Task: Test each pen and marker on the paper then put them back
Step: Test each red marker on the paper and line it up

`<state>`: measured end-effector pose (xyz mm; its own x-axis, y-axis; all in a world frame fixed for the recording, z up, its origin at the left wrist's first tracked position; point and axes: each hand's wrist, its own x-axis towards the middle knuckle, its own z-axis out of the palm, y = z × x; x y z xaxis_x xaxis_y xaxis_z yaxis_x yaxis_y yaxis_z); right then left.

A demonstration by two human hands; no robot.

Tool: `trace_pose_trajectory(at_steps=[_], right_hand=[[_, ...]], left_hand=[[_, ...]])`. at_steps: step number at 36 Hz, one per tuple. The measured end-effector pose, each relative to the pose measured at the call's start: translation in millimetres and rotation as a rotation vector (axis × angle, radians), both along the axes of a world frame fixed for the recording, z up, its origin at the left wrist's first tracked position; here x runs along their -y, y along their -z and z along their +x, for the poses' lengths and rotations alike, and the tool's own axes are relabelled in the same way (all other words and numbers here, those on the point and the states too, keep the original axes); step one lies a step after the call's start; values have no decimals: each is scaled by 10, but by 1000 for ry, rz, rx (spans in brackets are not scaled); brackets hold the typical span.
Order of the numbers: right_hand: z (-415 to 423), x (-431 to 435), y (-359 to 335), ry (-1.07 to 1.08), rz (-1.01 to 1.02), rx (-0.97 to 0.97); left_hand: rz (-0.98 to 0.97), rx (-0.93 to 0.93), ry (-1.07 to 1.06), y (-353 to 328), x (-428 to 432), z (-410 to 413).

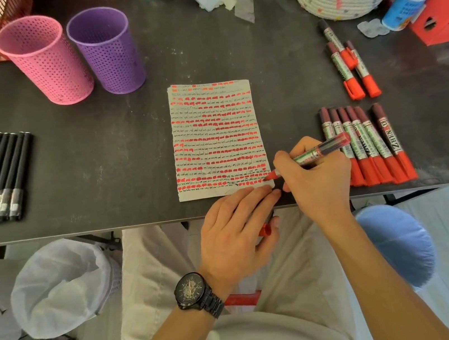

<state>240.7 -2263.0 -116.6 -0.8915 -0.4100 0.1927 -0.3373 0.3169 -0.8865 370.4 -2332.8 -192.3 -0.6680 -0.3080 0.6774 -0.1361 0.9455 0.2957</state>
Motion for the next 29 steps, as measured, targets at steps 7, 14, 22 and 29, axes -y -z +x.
trace_pose_trajectory(at_steps=[7, 14, 22, 29], right_hand=[[1, -4, 4, -2, -10, 15], [13, -9, 29, 2, -68, 25], [168, -135, -78, -8, -284, 143], [413, -388, -161, -192, -499, 639]], left_hand=[[22, 5, 10, -10, -7, 5], [69, 13, 29, -63, -15, 20], [303, 18, 85, -266, -55, 160], [694, 47, -16, -584, -52, 474]])
